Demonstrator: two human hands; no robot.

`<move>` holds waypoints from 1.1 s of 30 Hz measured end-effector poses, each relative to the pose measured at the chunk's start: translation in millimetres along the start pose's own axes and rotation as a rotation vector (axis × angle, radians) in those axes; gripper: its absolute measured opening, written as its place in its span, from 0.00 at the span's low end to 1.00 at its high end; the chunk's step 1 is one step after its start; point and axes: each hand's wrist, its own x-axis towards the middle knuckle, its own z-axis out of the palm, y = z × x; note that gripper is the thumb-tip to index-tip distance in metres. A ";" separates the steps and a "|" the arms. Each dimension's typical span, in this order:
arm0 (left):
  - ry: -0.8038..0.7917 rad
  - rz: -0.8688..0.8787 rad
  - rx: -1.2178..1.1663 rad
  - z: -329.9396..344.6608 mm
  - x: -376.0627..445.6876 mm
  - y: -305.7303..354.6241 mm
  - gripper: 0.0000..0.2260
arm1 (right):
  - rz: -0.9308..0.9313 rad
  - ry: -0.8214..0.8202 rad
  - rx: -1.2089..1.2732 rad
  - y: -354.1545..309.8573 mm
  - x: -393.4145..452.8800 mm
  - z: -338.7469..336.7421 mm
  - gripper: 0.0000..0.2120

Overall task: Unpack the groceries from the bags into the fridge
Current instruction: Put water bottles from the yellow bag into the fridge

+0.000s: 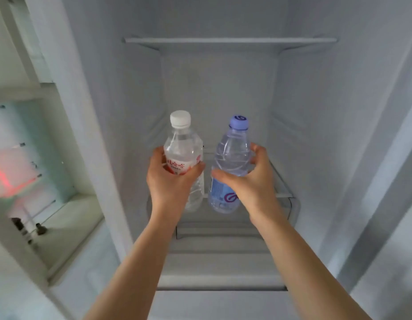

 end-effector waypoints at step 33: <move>0.003 -0.023 0.092 45.2 113.1 -105.4 0.35 | 0.006 -0.021 -0.209 86.1 96.2 79.2 0.38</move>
